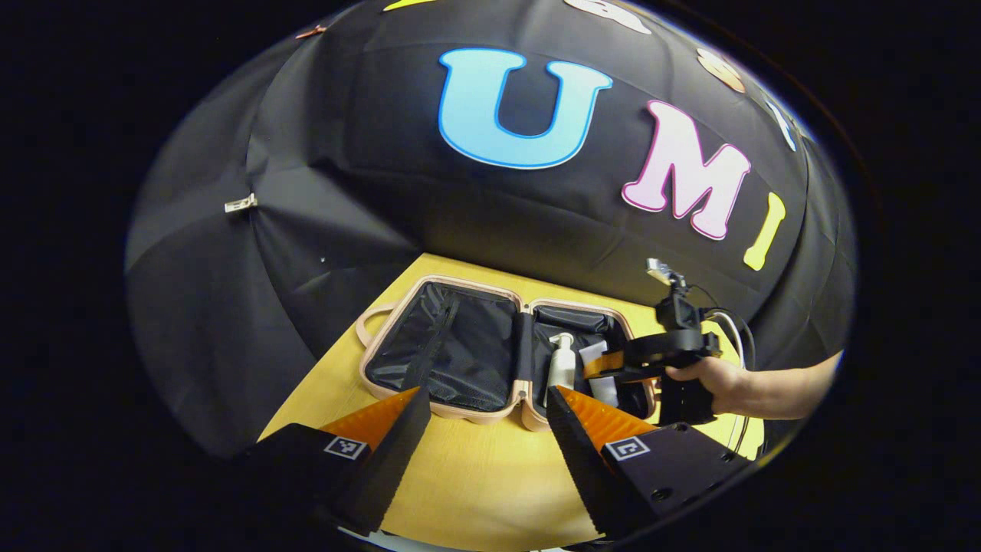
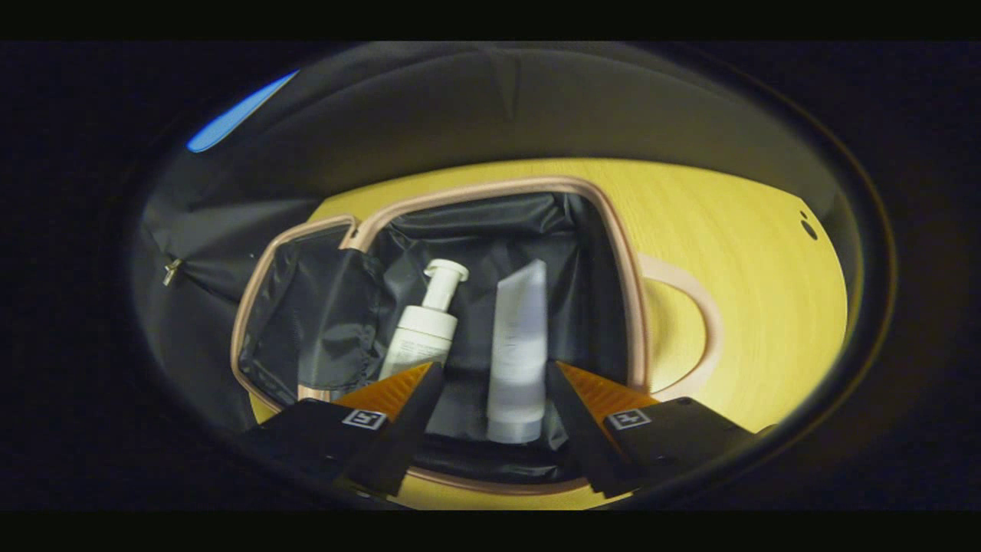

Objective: First open the suitcase, pack the skin care products into it, and then close the suitcase.

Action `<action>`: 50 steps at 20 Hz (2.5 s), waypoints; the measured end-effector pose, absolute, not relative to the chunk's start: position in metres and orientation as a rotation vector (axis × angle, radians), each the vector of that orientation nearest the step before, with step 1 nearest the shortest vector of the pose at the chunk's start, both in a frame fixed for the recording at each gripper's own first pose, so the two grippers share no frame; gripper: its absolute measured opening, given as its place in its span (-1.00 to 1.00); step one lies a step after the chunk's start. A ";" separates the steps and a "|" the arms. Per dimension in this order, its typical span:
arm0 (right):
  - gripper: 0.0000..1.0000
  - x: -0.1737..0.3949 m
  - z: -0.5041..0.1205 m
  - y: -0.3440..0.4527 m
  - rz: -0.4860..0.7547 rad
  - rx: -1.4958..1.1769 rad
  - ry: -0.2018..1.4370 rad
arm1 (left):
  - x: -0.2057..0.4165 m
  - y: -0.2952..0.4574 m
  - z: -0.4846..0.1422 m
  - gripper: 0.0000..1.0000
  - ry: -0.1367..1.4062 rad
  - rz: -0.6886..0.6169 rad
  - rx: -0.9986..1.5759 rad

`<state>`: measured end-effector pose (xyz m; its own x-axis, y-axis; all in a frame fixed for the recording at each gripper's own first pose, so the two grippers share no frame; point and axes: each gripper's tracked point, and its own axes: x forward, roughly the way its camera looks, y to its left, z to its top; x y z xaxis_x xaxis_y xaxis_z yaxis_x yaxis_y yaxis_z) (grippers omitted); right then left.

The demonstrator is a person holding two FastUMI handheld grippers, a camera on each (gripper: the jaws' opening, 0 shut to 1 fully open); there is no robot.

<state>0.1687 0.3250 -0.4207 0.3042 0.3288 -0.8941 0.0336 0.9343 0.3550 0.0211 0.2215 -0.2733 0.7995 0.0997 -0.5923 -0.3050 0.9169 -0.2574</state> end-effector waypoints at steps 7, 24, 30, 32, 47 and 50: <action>0.96 0.173 -0.325 0.261 0.184 0.251 0.891 | 0.061 0.355 -0.319 0.94 0.615 0.285 -0.318; 0.96 0.084 -0.278 0.177 0.104 0.212 0.764 | 0.159 0.466 -0.478 0.82 0.843 0.361 -0.717; 0.96 0.077 -0.283 0.163 0.075 0.200 0.769 | 0.176 0.466 -0.487 -0.18 0.887 0.361 -0.830; 0.96 0.075 -0.285 0.161 0.070 0.215 0.776 | 0.173 0.462 -0.487 -0.60 0.878 0.352 -0.858; 0.96 0.077 -0.272 0.128 0.071 0.241 0.775 | 0.186 0.416 -0.271 -0.87 0.687 0.218 -0.461; 0.96 0.080 -0.261 0.117 0.074 0.231 0.752 | 0.183 0.382 -0.216 -0.87 0.652 0.164 -0.418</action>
<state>0.0805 0.1168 -0.2609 0.7293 0.1487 -0.6679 0.0163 0.9720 0.2343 0.1825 0.3817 -0.2156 0.7855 0.0178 -0.6186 -0.2765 0.9043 -0.3251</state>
